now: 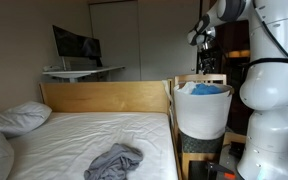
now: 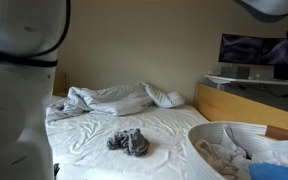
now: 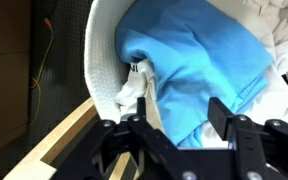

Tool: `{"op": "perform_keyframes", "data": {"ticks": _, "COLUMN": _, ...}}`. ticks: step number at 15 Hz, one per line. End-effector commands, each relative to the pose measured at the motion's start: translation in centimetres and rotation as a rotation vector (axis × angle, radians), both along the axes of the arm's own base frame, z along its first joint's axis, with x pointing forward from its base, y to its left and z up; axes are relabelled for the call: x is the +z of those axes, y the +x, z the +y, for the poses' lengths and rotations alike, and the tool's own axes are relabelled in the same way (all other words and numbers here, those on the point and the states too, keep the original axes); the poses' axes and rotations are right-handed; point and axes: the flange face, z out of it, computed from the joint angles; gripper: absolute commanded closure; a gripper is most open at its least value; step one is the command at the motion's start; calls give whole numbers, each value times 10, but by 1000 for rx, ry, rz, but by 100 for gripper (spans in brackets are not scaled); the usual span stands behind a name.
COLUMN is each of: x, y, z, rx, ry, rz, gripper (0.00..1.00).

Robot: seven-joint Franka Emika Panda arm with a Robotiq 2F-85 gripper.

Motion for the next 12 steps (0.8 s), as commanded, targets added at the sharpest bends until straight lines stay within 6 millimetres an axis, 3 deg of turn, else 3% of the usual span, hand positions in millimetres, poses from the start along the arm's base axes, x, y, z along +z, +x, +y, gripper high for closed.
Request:
{"op": "perform_keyframes", "data": {"ticks": 1, "x": -50, "y": -13, "z": -4, "rx": -78, "ry": -16, "rz": -34, "gripper": 5}}
{"op": "perform_keyframes", "data": {"ticks": 3, "x": -81, "y": -18, "z": -5, "rx": -110, "ry": -14, "rz": -13, "gripper": 0}}
{"op": "perform_keyframes", "data": {"ticks": 8, "x": -140, "y": -24, "z": -5, "rx": -166, "ry": -22, "rz": 54, "gripper": 0}}
{"op": "perform_keyframes", "data": {"ticks": 12, "x": -182, "y": -20, "z": 9, "rx": -120, "ry": -127, "rz": 42, "gripper": 0}}
